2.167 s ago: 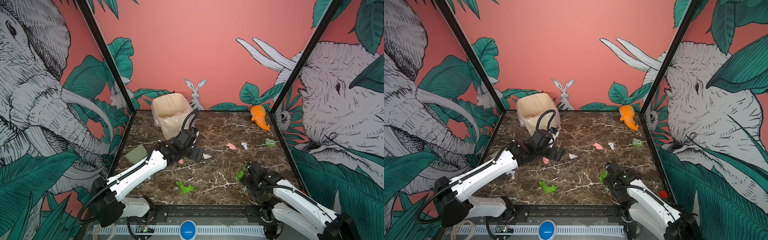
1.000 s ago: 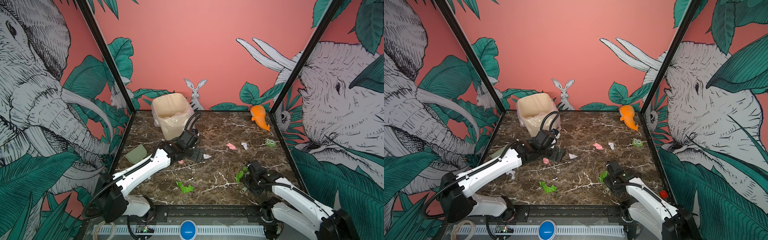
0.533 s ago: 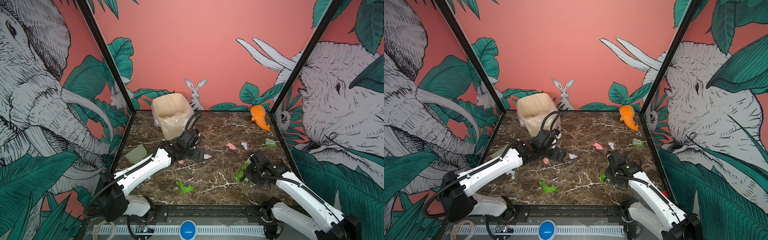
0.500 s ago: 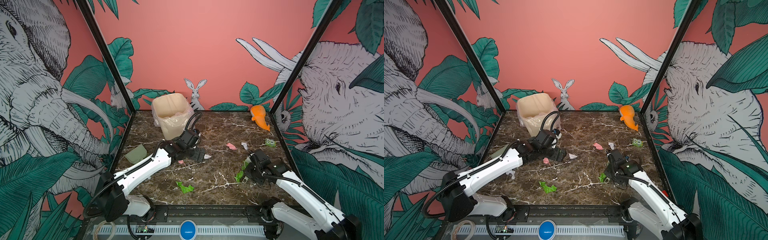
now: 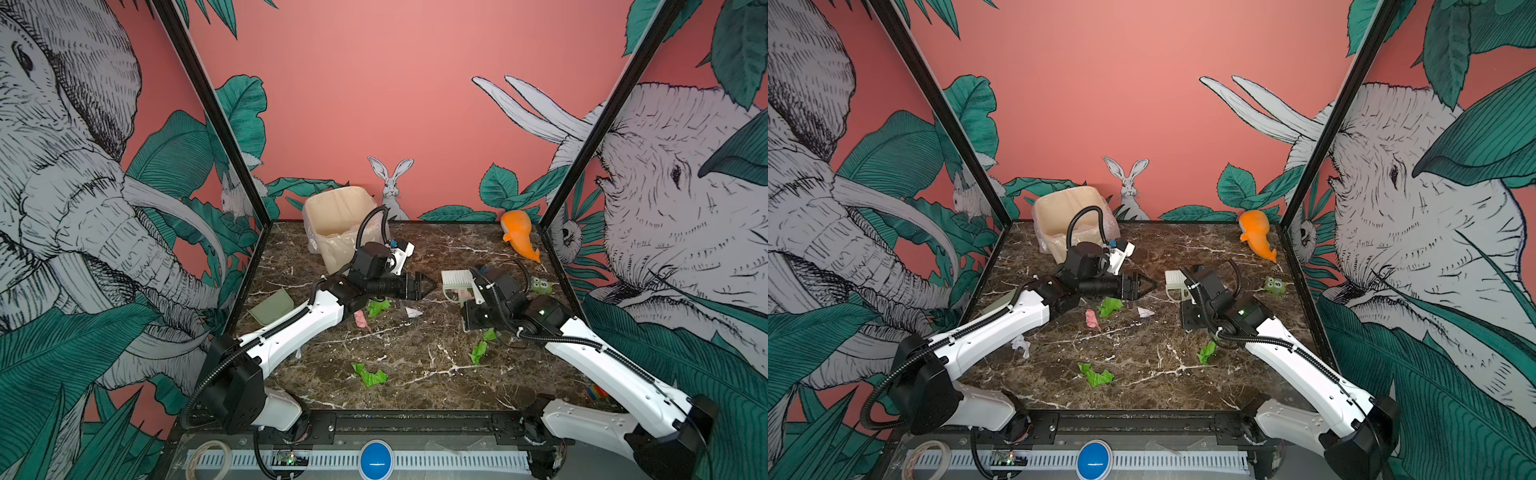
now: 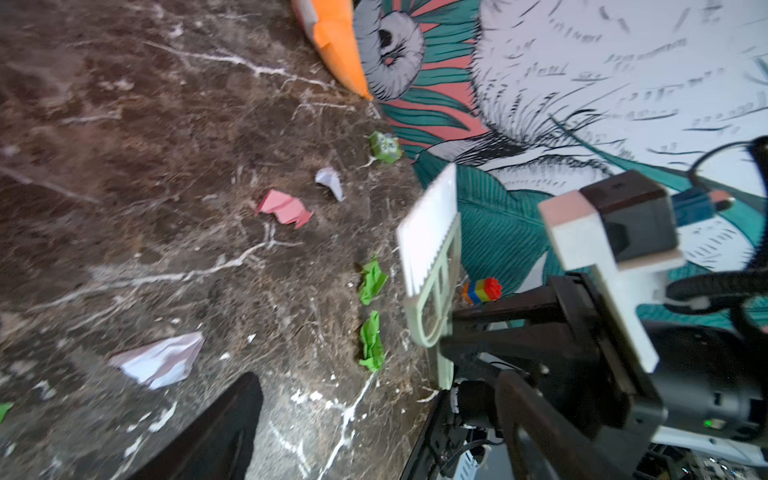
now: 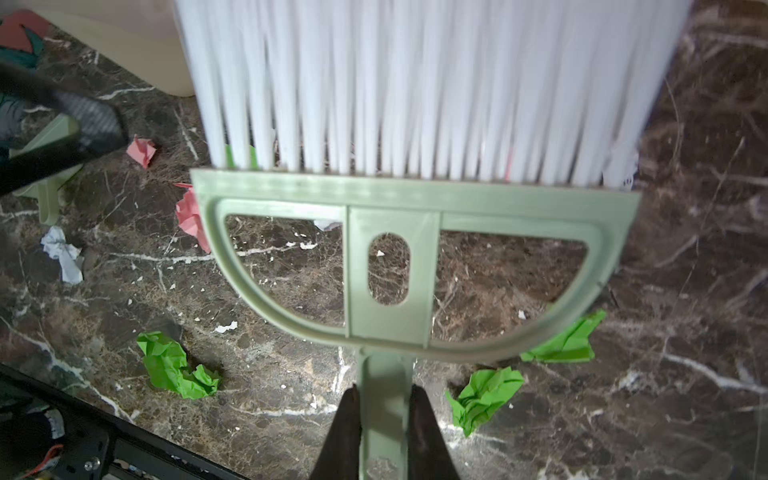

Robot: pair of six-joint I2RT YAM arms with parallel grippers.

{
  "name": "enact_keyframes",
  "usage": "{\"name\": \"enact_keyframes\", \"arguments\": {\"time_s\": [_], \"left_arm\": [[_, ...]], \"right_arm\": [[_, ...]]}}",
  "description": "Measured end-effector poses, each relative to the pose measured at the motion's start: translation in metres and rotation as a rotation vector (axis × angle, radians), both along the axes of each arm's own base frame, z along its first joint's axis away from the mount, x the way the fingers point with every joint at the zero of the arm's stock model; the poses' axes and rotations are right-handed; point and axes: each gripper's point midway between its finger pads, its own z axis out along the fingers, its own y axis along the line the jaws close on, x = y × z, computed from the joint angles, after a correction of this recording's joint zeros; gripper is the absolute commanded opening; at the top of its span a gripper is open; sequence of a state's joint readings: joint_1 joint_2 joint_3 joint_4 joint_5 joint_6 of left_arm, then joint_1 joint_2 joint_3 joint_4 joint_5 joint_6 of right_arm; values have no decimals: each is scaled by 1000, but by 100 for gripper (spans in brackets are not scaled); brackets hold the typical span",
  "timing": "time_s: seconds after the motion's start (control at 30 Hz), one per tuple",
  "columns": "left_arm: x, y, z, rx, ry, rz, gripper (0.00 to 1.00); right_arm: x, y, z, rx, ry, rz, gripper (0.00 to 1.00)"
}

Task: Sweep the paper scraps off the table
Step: 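Lift the brush with the right gripper toward the table center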

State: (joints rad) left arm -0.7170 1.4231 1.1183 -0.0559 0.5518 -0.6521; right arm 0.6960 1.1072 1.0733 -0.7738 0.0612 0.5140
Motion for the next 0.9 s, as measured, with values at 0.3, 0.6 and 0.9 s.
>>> {"name": "enact_keyframes", "arguments": {"time_s": [0.3, 0.6, 0.9], "left_arm": [[-3, -16, 23, -133, 17, -63, 60], [0, -19, 14, -123, 46, -54, 46], [6, -20, 24, -146, 25, -39, 12]], "right_arm": [[10, 15, 26, 16, -106, 79, 0], [11, 32, 35, 26, -137, 130, 0], [12, 47, 36, 26, -141, 169, 0]]}}
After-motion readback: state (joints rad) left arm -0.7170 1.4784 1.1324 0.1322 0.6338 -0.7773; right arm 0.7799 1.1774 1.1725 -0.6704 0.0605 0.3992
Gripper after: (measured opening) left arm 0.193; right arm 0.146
